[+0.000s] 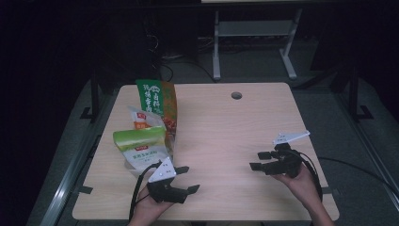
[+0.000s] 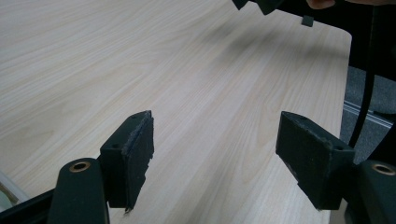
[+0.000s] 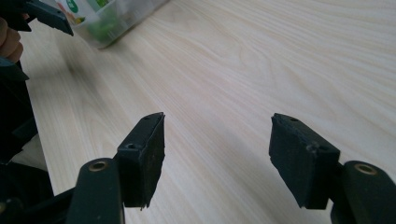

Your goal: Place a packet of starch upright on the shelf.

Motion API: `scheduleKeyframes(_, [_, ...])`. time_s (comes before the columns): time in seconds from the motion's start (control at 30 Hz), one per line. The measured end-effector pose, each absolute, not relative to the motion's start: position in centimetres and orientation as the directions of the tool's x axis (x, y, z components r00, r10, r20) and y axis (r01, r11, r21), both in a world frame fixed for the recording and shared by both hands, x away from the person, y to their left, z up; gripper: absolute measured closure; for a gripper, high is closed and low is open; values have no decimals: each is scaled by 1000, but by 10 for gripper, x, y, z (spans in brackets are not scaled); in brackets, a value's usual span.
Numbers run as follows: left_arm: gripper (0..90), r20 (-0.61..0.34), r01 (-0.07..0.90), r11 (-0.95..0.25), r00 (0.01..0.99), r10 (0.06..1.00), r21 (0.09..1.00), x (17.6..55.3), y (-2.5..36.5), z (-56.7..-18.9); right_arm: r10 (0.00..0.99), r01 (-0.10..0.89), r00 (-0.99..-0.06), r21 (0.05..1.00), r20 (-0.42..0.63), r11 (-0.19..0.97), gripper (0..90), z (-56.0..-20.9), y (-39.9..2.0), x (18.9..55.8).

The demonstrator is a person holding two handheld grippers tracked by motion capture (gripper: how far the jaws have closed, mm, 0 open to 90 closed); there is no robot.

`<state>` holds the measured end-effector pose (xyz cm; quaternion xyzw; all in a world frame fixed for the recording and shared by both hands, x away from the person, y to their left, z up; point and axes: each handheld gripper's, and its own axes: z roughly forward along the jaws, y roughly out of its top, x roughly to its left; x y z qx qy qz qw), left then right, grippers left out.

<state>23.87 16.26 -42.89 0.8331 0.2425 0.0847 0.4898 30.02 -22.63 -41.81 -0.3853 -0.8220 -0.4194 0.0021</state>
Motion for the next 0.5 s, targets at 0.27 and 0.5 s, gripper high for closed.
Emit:
scheduleKeyframes(0.27, [275,-98,326,-405,866,491,854,239,163,-430,649,630,-693,700,313,336,339,-425,-236,284])
scheduleKeyframes(0.5, [273,-96,324,-410,869,486,853,239,161,-432,668,631,-678,710,308,313,311,-436,-241,274])
